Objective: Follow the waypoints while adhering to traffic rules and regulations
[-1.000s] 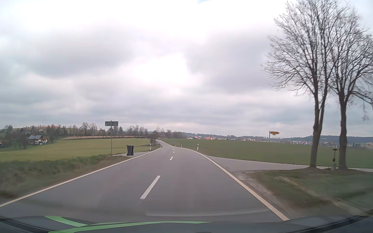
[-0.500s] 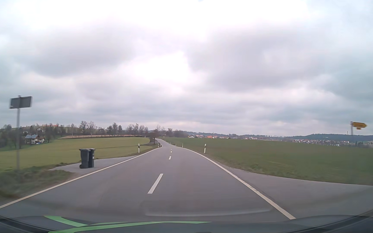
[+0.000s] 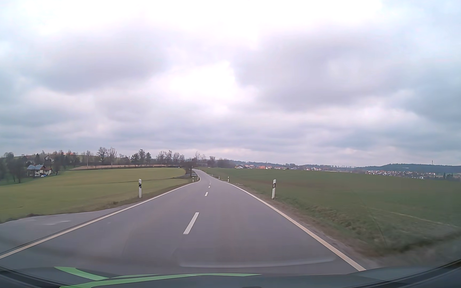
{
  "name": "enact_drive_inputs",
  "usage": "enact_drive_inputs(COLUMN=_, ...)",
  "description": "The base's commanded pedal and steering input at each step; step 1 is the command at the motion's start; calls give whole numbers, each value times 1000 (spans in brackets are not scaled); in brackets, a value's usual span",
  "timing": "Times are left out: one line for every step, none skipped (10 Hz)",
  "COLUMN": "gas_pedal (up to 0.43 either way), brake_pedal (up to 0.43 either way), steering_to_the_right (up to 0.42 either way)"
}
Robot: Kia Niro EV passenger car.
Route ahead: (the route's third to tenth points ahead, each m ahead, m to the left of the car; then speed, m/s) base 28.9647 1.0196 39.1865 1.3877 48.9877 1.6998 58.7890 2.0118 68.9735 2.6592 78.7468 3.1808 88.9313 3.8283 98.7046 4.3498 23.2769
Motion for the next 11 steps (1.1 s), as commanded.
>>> enact_drive_inputs(gas_pedal=209, brake_pedal=0, steering_to_the_right=-9)
enact_drive_inputs(gas_pedal=209, brake_pedal=0, steering_to_the_right=-9)
enact_drive_inputs(gas_pedal=209, brake_pedal=0, steering_to_the_right=-9)
enact_drive_inputs(gas_pedal=220, brake_pedal=0, steering_to_the_right=-9)
enact_drive_inputs(gas_pedal=220, brake_pedal=0, steering_to_the_right=-9)
enact_drive_inputs(gas_pedal=220, brake_pedal=0, steering_to_the_right=-9)
enact_drive_inputs(gas_pedal=220, brake_pedal=0, steering_to_the_right=-9)
enact_drive_inputs(gas_pedal=220, brake_pedal=0, steering_to_the_right=-7)
enact_drive_inputs(gas_pedal=220, brake_pedal=0, steering_to_the_right=-7)
enact_drive_inputs(gas_pedal=220, brake_pedal=0, steering_to_the_right=-7)
enact_drive_inputs(gas_pedal=220, brake_pedal=0, steering_to_the_right=-6)
